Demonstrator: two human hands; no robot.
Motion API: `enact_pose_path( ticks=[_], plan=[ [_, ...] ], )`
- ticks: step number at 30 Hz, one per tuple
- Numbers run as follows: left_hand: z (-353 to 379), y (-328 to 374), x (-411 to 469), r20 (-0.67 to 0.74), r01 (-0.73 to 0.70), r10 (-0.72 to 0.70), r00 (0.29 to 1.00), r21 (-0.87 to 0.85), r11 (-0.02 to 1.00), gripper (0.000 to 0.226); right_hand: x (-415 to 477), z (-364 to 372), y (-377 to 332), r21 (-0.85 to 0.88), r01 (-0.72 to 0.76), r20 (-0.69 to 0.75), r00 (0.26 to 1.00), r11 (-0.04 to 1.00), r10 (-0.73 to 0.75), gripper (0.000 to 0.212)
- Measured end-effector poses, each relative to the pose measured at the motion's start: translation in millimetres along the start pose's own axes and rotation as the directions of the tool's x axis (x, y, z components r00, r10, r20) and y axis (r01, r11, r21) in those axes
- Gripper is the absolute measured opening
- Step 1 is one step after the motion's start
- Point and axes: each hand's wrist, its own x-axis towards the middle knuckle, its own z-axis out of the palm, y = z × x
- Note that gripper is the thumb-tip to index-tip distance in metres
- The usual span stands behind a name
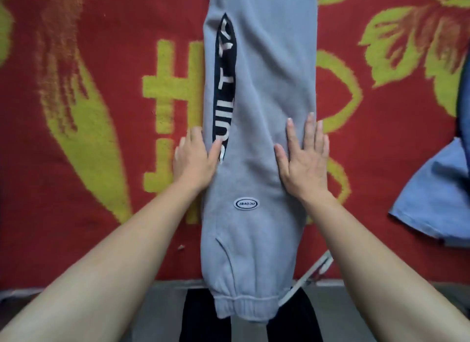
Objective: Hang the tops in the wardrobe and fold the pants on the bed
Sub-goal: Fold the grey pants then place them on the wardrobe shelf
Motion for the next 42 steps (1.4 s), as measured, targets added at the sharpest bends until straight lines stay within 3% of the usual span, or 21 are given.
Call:
enact_pose_path(
  ticks=[3,6,9,11,14,15,19,21,24,26,28,31,34,37,38,40,42],
  plan=[
    [29.2,-30.3,-86.8,0.096,0.097,-0.094,0.991,-0.021,0.995,0.046,-60.6,5.6,8.9,0.103,-0.191,0.127,0.976,0.976,0.177,0.074],
    [48.7,-51.9,-150.1,0.194,0.188,-0.173,0.966,-0.062,0.98,0.051,-127.3,4.6,4.2,0.218,-0.267,0.207,0.953,0.939,0.222,0.084],
    [53.6,-59.0,-185.9,0.197,0.284,-0.248,0.949,-0.18,0.942,0.047,-192.4,5.9,-5.4,0.331,-0.384,0.297,0.909,0.862,0.291,0.083],
    [54.4,-59.2,-202.7,0.21,0.342,-0.295,0.932,-0.241,0.908,0.045,-225.7,6.8,-8.5,0.397,-0.526,0.394,0.838,0.752,0.378,0.079],
    [56.7,-63.5,-225.7,0.272,0.396,-0.324,0.906,-0.279,0.874,0.047,-257.4,9.3,-8.8,0.389,-0.732,0.558,0.67,0.559,0.489,0.074],
    [56.4,-64.5,-232.9,0.293,0.402,-0.321,0.901,-0.28,0.872,0.048,-264.9,9.6,-8.6,0.38,-0.745,0.579,0.654,0.548,0.487,0.073],
    [49.6,-55.6,-259.0,0.377,0.447,-0.306,0.874,-0.382,0.809,0.054,-280.3,8.9,-2.7,0.363,-0.659,0.589,0.71,0.659,0.386,0.074],
    [45.7,-52.5,-269.9,0.421,0.465,-0.278,0.863,-0.45,0.762,0.06,-282.9,3.0,4.2,0.395,-0.645,0.612,0.716,0.654,0.335,0.068],
    [40.9,-53.6,-293.3,0.47,0.517,-0.264,0.842,-0.565,0.643,0.076,-282.5,-13.2,14.0,0.509,-0.654,0.647,0.719,0.56,0.252,0.051],
    [32.6,-45.9,-316.9,0.5,0.544,-0.234,0.834,-0.67,0.505,0.056,-286.7,-21.1,21.0,0.591,-0.656,0.652,0.731,0.47,0.202,0.054],
    [22.5,-33.6,-338.6,0.481,0.524,-0.214,0.85,-0.728,0.442,0.039,-292.8,-12.2,32.2,0.638,-0.66,0.669,0.73,0.397,0.141,0.071],
    [14.1,-24.9,-369.6,0.481,0.513,-0.183,0.857,-0.769,0.382,0.038,-318.0,-33.1,31.6,0.677,-0.686,0.68,0.721,0.265,0.129,0.075],
    [19.4,-33.2,-403.4,0.515,0.554,-0.21,0.831,-0.735,0.391,0.038,-354.4,-54.4,24.8,0.634,-0.719,0.713,0.686,0.284,0.144,0.073],
    [39.8,-50.5,-435.9,0.497,0.572,-0.283,0.82,-0.712,0.407,0.036,-398.5,-54.6,19.2,0.587,-0.794,0.795,0.602,0.16,0.069,0.055],
    [48.6,-58.8,-445.7,0.498,0.583,-0.304,0.812,-0.715,0.387,0.034,-412.5,-46.7,20.3,0.571,-0.809,0.812,0.581,0.14,0.046,0.062],
    [65.8,-79.6,-462.2,0.492,0.604,-0.355,0.794,-0.704,0.374,0.034,-437.9,-21.7,24.7,0.531,-0.826,0.826,0.554,0.19,0.099,0.09],
    [82.4,-100.3,-477.0,0.502,0.633,-0.391,0.771,-0.667,0.393,0.036,-461.2,3.8,27.2,0.508,-0.816,0.807,0.563,0.276,0.178,0.083]
  ],
)
